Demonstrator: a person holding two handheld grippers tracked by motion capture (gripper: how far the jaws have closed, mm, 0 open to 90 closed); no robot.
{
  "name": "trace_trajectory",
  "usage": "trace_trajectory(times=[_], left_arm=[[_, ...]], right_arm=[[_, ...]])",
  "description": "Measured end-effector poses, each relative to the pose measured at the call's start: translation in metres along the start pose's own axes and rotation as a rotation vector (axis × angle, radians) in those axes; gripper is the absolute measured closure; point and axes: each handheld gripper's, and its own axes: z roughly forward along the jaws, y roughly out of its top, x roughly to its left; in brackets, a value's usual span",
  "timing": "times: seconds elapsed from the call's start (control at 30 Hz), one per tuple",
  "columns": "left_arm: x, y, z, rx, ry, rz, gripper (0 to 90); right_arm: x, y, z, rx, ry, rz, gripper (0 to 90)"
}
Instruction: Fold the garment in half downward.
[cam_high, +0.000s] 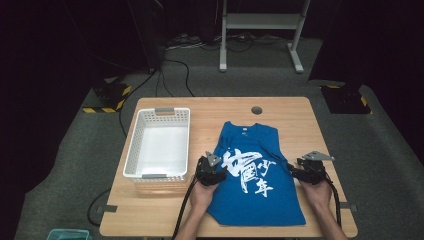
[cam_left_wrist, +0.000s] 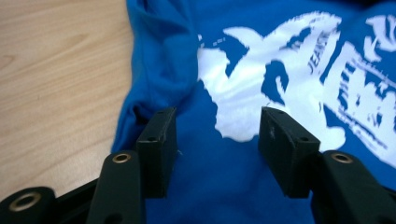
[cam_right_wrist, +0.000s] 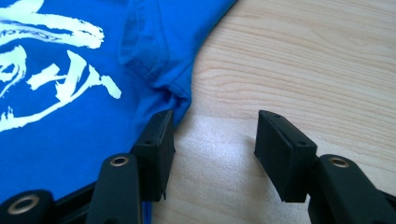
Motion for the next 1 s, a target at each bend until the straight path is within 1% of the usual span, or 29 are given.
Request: trace_trajectory(times=[0.1,0.13,0.2,0.27,0.3,0.37,0.47,0.6,0.7,0.87,1.0], left_arm=[[0.004,0.008,-0.002,-0.015,-0.003,-0.019,47.5],[0.006,0.012,-0.002,-0.023,0.0,-0.027,47.5],[0.01,0.019,-0.001,-0.024,0.005,-0.04,47.5],[0.013,0.026,0.002,-0.033,0.017,-0.056,47.4],[0.015,0.03,0.004,-0.028,0.023,-0.058,47.4],[0.018,0.037,0.009,-0.019,0.032,-0.075,47.0],[0.021,0.047,0.016,-0.014,0.05,-0.078,46.8],[0.026,0.058,0.028,0.013,0.071,-0.078,45.9],[0.031,0.063,0.038,0.032,0.08,-0.081,44.9],[0.037,0.064,0.05,0.074,0.09,-0.085,42.7],[0.036,0.063,0.059,0.098,0.083,-0.059,42.2]], right_arm=[[0.0,0.005,0.0,-0.014,0.019,0.021,48.3],[0.0,0.007,0.0,-0.017,0.023,0.022,48.4],[0.001,0.014,0.001,-0.029,0.028,0.021,48.7],[0.001,0.02,0.004,-0.038,0.036,0.033,48.8],[0.001,0.023,0.005,-0.042,0.039,0.036,48.9],[0.002,0.029,0.008,-0.046,0.042,0.041,49.1],[0.003,0.035,0.014,-0.037,0.039,0.034,49.3],[0.002,0.041,0.021,-0.026,0.037,0.046,49.3],[0.001,0.044,0.025,-0.019,0.035,0.05,49.2],[0.0,0.05,0.033,-0.01,0.043,0.064,48.8],[0.003,0.055,0.043,0.01,0.038,0.061,48.4]])
